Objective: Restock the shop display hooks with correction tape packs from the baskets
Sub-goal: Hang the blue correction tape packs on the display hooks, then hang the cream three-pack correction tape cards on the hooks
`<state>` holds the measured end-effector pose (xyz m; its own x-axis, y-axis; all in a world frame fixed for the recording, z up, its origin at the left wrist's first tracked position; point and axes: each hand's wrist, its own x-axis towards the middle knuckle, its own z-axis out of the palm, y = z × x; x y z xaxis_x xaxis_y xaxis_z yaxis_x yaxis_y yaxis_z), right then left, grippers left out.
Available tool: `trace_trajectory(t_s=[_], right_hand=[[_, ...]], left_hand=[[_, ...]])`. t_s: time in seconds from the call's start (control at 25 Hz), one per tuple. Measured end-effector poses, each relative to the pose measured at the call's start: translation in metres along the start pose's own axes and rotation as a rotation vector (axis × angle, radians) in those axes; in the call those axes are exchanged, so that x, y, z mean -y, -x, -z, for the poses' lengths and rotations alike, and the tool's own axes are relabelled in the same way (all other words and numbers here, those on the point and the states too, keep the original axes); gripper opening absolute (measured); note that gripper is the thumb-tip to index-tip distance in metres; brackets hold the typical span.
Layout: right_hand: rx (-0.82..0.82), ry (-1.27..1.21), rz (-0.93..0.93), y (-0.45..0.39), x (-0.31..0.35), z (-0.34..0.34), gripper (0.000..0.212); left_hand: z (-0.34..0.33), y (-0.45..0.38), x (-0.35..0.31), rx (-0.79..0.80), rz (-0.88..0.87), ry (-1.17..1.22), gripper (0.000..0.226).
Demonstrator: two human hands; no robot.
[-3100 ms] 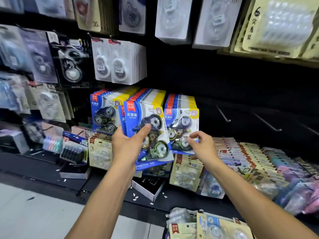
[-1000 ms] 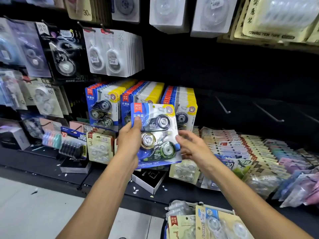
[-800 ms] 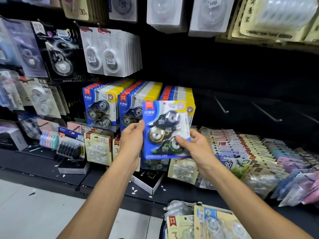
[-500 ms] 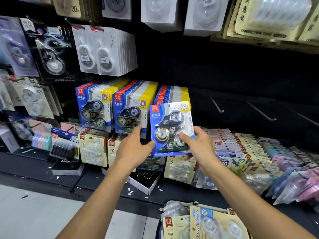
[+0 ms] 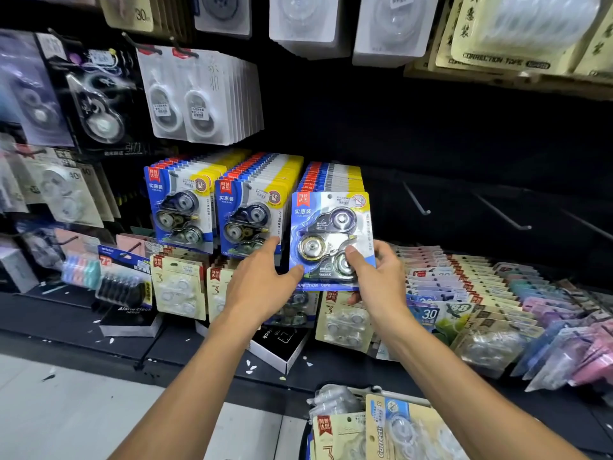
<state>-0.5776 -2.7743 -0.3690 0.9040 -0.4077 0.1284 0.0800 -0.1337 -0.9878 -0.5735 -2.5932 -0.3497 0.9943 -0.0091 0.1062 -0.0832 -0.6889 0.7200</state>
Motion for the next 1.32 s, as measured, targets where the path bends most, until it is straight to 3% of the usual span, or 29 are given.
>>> trace_trajectory(t_s=[0.24,0.52,0.72,0.88,1.0,1.16,1.32], right_hand=[[-0.013,0.060,-0.038,-0.009,-0.006,0.000,0.019],[0.207,0.379,-0.296,-0.032,-0.039,0.021,0.067],[0.433,0.646,-0.240,0.021,-0.094,0.110,0.038],[0.771,1.170,-0.190,0.045,-0.123,0.182,0.080],[0.915,1.254,-0.261,0.053,-0.136,0.204,0.112],[0.874,1.296,-0.235,0.055,-0.136,0.205,0.122],[0.781,1.266,-0.180,0.046,-0.139,0.208,0.110]], left_hand=[[-0.005,0.000,-0.003,0.003,-0.043,0.004,0.071],[-0.020,0.000,-0.001,0.086,-0.044,-0.055,0.072],[-0.066,0.018,-0.005,0.394,-0.150,-0.294,0.070],[-0.108,0.049,-0.008,0.709,-0.210,-0.547,0.061],[-0.143,0.082,-0.004,0.909,-0.103,-0.639,0.067],[-0.177,0.112,0.010,0.927,0.082,-0.403,0.063],[-0.198,0.124,0.019,0.800,0.196,-0.175,0.043]])
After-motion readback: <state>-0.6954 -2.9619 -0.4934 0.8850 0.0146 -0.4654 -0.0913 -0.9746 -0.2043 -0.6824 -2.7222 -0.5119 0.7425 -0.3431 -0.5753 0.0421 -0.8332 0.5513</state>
